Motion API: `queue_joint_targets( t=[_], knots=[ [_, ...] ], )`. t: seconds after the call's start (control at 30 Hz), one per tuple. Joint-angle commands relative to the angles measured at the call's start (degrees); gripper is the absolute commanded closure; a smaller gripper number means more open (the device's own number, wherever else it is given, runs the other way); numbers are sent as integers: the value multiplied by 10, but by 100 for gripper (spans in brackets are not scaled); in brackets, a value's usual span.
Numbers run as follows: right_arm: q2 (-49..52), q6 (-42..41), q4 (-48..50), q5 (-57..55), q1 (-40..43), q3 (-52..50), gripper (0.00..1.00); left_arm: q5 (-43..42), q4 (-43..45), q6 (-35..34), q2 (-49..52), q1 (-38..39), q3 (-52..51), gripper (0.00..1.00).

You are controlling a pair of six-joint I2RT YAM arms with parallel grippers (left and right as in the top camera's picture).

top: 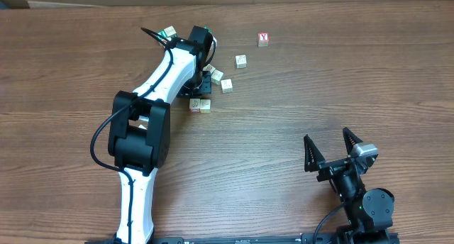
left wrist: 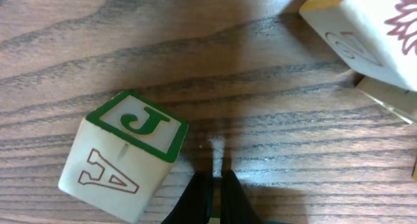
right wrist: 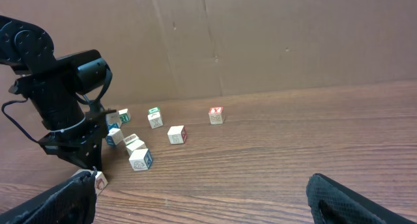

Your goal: Form a horizontal line

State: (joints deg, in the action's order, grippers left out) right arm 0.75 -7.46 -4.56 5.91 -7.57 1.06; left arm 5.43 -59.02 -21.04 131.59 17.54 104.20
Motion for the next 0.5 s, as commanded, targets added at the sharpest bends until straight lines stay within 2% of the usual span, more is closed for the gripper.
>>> queue_joint_targets(
  t=[0.0, 0.47],
  knots=[
    [-3, -2, 2, -4, 2, -6, 0, 4, -3, -3, 7, -3, -3, 96],
    [-3, -2, 2, -4, 2, -6, 0, -6, -8, 1, 7, -3, -2, 96]
  ],
)
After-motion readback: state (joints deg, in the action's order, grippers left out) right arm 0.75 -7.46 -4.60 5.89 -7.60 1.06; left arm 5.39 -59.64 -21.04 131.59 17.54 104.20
